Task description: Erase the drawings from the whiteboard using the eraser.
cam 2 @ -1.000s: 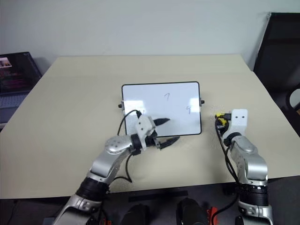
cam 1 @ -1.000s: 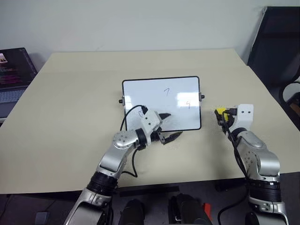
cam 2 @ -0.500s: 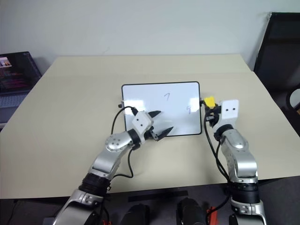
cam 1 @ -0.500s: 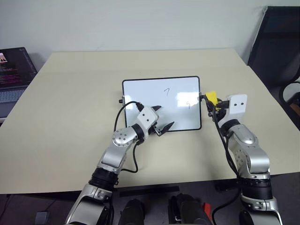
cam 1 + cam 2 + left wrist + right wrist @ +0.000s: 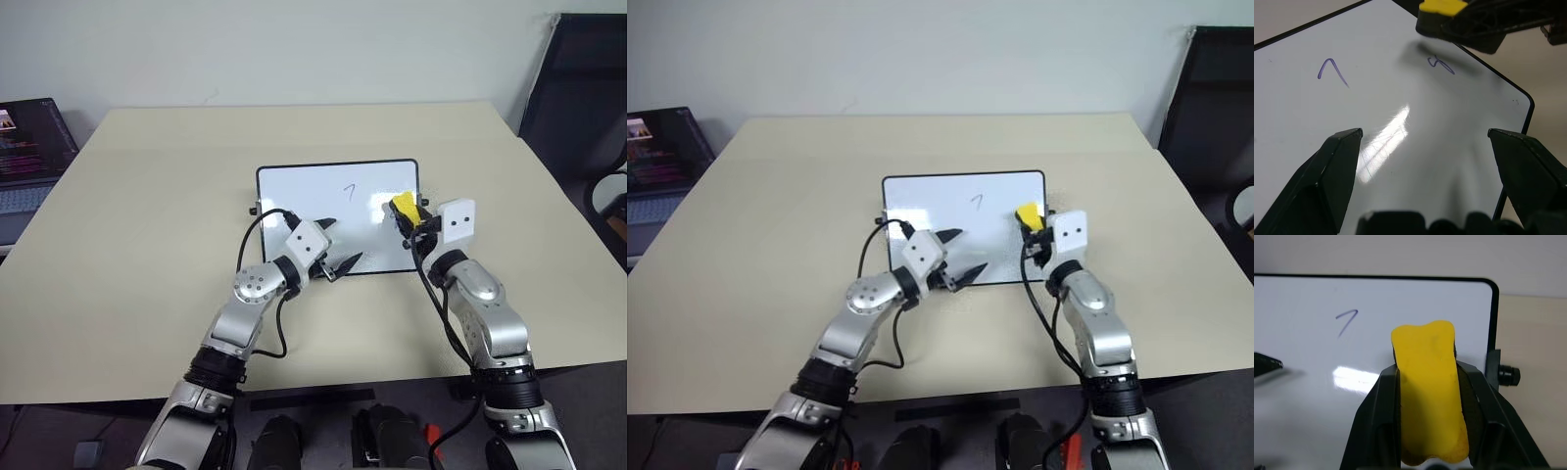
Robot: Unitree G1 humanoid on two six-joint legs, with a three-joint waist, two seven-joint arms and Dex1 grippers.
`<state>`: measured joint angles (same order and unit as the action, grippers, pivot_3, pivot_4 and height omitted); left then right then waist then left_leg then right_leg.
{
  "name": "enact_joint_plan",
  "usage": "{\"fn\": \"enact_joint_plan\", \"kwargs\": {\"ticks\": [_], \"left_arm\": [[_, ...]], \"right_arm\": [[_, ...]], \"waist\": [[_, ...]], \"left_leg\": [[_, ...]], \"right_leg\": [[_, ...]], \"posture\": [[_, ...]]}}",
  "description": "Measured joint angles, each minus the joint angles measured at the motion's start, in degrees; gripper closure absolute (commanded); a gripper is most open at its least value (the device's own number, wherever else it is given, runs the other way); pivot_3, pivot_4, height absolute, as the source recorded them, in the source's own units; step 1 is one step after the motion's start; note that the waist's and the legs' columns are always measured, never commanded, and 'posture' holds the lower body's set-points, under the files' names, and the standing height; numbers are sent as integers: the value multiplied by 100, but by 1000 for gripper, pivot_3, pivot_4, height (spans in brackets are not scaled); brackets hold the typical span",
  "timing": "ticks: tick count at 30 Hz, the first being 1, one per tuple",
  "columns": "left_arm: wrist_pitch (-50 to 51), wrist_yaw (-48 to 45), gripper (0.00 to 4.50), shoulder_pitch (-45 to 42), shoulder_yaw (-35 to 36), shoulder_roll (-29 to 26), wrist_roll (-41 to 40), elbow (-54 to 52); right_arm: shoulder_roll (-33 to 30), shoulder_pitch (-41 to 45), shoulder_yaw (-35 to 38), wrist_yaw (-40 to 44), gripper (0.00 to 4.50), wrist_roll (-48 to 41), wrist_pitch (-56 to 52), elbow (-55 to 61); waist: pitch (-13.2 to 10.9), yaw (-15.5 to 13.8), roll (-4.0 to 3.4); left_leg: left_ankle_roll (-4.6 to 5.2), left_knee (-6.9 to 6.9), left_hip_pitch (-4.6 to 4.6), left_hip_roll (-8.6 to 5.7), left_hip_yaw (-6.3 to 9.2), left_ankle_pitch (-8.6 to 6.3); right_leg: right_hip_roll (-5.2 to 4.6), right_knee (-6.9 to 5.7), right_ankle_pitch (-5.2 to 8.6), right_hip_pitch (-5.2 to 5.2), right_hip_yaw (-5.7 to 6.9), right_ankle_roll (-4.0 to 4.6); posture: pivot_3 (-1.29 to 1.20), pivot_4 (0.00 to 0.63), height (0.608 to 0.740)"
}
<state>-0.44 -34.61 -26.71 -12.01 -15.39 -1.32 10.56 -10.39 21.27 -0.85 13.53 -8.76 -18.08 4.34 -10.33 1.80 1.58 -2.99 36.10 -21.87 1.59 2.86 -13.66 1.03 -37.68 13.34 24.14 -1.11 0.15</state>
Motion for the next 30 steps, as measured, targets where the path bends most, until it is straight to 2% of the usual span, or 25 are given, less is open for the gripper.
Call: {"fn": "enact_joint_plan", "kwargs": {"ticks": [9,16,30], "left_arm": [[2,7,0,-6,4,-2,0,37],[4,17,0,-29,16,-10,0,58],[127,14,0,162,45,-13,-2,-45]], "right_arm": [[26,313,-162,-29,3308,353,-14,-459],[-28,334,-270,3,3308,435,-213,-380],[-511,-637,-243,176,3308,528,-1025,741]], "waist": [[0,2,0],[0,0,0],[1,-1,2]], "left_leg": [[0,0,1,1,1,0],[0,1,3,0,1,0],[0,4,7,0,2,0]], "right_leg": [[0,-3,0,0,1,0],[0,-5,0,-1,0,0],[-1,-8,-1,-5,0,-1]], "posture": [[0,150,740],[0,150,740],[0,150,740]]}}
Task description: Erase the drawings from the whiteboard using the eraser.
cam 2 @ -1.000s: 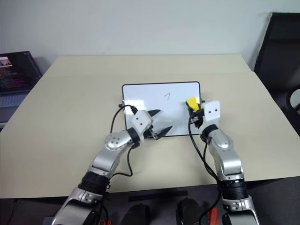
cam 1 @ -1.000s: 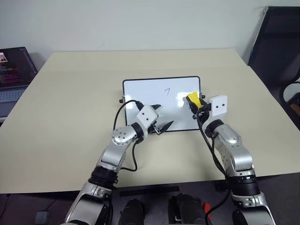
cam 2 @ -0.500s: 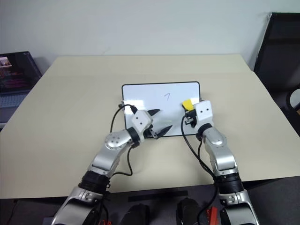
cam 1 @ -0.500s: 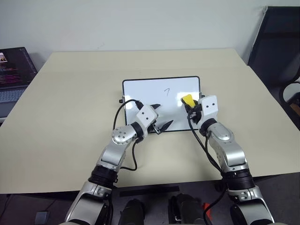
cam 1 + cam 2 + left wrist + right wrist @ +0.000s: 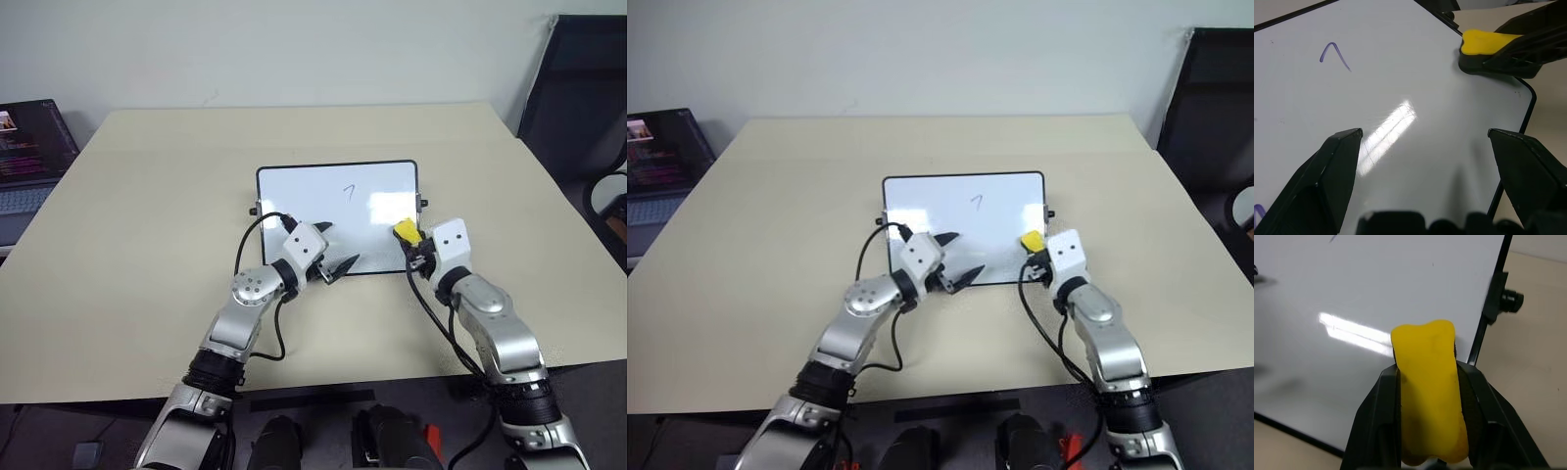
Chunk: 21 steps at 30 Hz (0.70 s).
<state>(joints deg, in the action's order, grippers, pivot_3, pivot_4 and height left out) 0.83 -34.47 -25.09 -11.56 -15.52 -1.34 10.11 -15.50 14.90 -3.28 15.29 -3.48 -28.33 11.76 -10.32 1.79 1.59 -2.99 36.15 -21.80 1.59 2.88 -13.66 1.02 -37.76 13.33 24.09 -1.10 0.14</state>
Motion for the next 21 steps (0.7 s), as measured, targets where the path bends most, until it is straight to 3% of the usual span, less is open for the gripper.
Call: {"fn": "enact_joint_plan", "kwargs": {"ticks": [7,21], "left_arm": [[0,-11,0,-2,-2,12,0,-48],[-25,408,0,-146,209,-15,125,-37]], "right_arm": [[-45,-60,7,42,3308,-1,-94,98],[93,1304,117,-38,3308,71,1148,-1218]], "waist": [[0,8,0],[-1,-1,0]], "left_leg": [[0,1,0,-1,-1,0],[0,-3,-9,-2,-2,0]], "right_leg": [[0,0,0,0,0,-1],[-2,9,-1,5,0,-3]], "posture": [[0,150,740],[0,150,740]]}}
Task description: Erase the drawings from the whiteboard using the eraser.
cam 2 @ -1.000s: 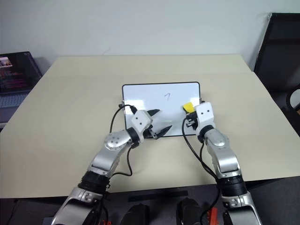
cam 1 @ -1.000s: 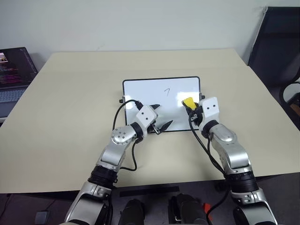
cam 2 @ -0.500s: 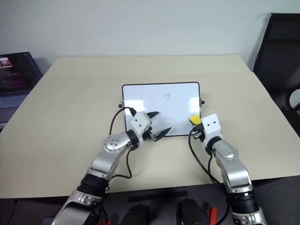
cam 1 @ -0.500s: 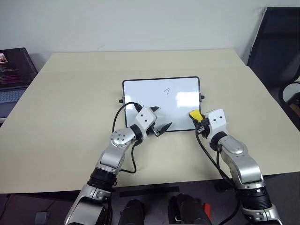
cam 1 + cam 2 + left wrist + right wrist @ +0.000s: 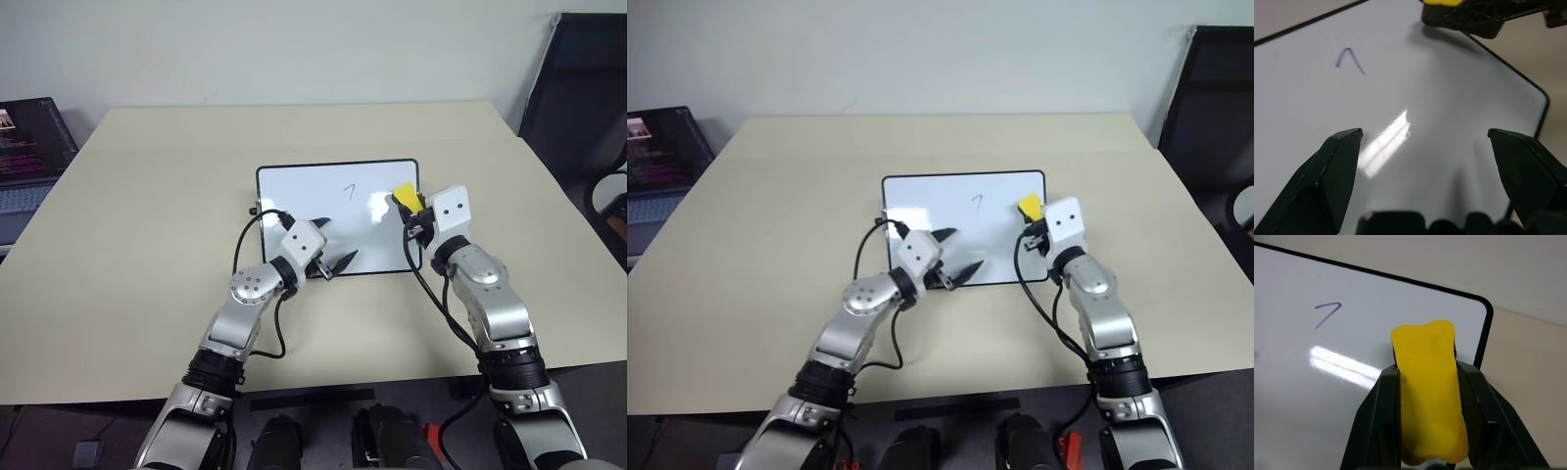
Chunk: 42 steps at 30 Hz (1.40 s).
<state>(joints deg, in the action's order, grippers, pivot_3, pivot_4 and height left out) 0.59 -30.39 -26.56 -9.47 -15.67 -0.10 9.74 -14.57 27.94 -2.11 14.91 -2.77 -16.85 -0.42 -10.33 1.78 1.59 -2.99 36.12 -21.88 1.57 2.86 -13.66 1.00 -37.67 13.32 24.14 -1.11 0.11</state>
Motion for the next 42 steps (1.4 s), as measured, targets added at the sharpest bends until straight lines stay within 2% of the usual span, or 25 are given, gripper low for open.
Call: {"fn": "enact_joint_plan", "kwargs": {"ticks": [8,18,29,38,42], "left_arm": [[-268,593,0,-88,194,-60,378,134],[-360,603,0,-87,194,-62,470,177],[-355,585,0,-85,202,-97,465,178],[-356,585,0,-131,203,-95,464,234],[-360,581,0,-141,222,-98,459,279]], "right_arm": [[242,420,-89,2,3308,0,384,-477],[676,969,-459,157,3308,96,702,-1051],[656,1567,-709,238,3308,598,751,-2093],[645,1582,-754,248,3308,743,615,-2045],[537,1060,-802,336,3308,778,385,-1409]], "waist": [[0,4,-1],[0,0,-1],[0,3,-1],[0,2,-1],[0,-4,-1]], "left_leg": [[0,0,2,2,0,0],[0,0,2,3,1,0],[0,0,3,3,0,0],[1,5,11,3,1,1],[1,3,7,3,2,1]], "right_leg": [[0,-4,0,0,0,0],[0,-7,0,1,1,1],[-1,-9,-1,2,0,1],[0,-25,-1,0,0,2],[-1,-20,0,0,0,2]], "posture": [[0,150,740],[0,150,740],[0,150,740],[0,150,740],[0,150,740]]}}
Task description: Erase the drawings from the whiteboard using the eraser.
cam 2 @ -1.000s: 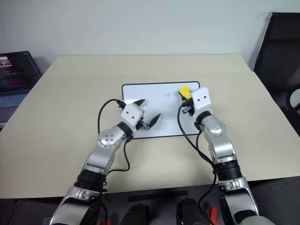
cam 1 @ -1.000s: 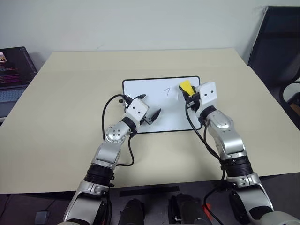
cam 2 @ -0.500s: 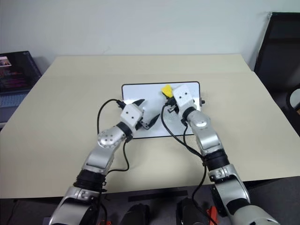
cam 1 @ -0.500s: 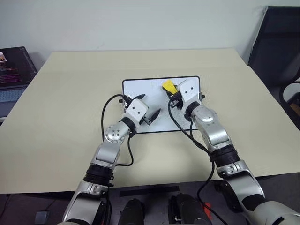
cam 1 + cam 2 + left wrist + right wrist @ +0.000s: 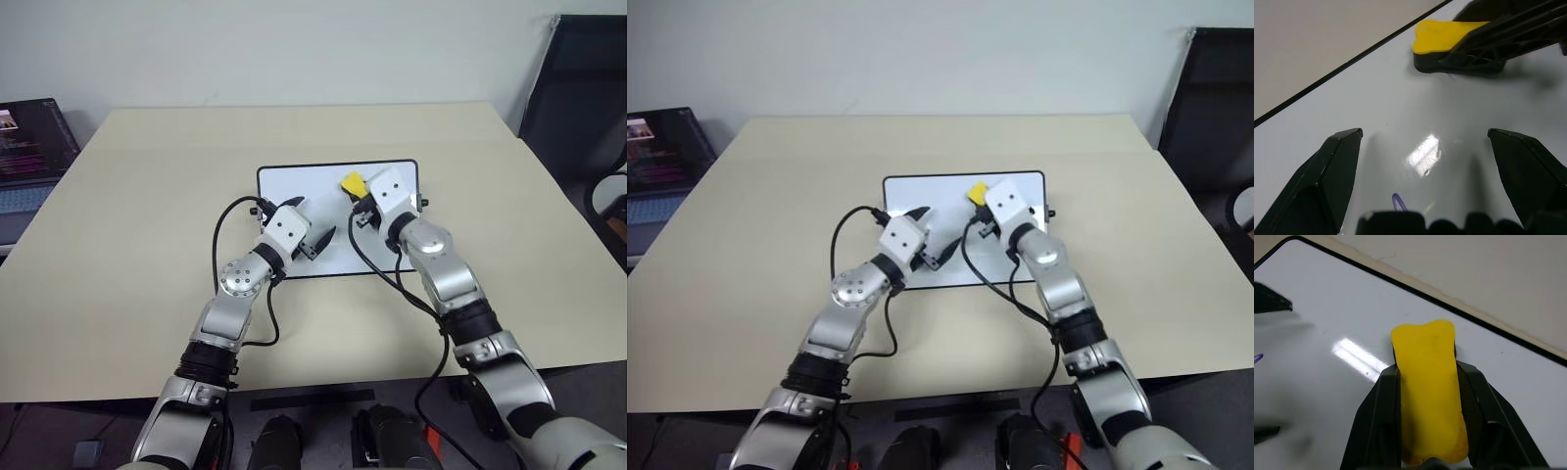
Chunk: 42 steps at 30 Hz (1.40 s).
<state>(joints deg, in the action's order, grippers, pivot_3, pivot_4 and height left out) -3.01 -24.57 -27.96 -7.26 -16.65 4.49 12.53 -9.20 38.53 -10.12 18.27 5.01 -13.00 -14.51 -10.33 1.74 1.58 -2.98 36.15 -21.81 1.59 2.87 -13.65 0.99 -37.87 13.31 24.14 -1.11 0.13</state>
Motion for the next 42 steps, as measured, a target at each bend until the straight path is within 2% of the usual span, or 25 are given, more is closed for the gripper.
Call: {"fn": "enact_joint_plan", "kwargs": {"ticks": [6,10,20,25,30,34,42], "left_arm": [[-6,1,0,0,20,13,-1,30],[-11,-2,0,-1,19,33,-1,89],[-43,-66,0,-82,23,59,-1,165],[-50,-102,0,-91,28,57,-1,167],[-50,-102,0,-87,33,58,0,162],[-26,-96,0,1,43,58,0,128],[42,-108,0,108,35,62,-1,-41]], "right_arm": [[-112,-605,-20,135,3308,-9,-394,722],[-152,-666,-31,202,3308,-9,-503,824],[42,355,114,-146,3308,6,-4,-276],[105,466,107,-203,3308,42,173,-462],[102,17,30,-72,3308,45,83,-60],[77,-793,-139,62,3308,46,-242,763],[122,-997,-6,16,3308,-87,-523,1087]], "waist": [[0,-3,1],[0,-1,1],[0,12,0],[0,10,0],[0,5,1],[1,10,1],[0,4,1]], "left_leg": [[0,5,5,-2,0,0],[1,7,8,-2,0,1],[4,5,0,-1,0,3],[3,-3,-7,-1,-2,2],[3,-1,-3,0,0,2],[3,-1,1,-1,-2,2],[8,8,1,-1,3,5]], "right_leg": [[-2,-5,0,-3,2,-1],[-1,-7,0,-4,3,-1],[0,-3,-2,0,3,-2],[-2,13,-2,2,1,-3],[-2,8,-2,0,2,-3],[-2,4,-2,-2,0,-3],[-1,-5,-3,-1,6,-4]], "posture": [[0,150,740],[0,150,740],[0,150,740],[0,150,740],[0,150,740],[0,150,740],[0,150,740]]}}
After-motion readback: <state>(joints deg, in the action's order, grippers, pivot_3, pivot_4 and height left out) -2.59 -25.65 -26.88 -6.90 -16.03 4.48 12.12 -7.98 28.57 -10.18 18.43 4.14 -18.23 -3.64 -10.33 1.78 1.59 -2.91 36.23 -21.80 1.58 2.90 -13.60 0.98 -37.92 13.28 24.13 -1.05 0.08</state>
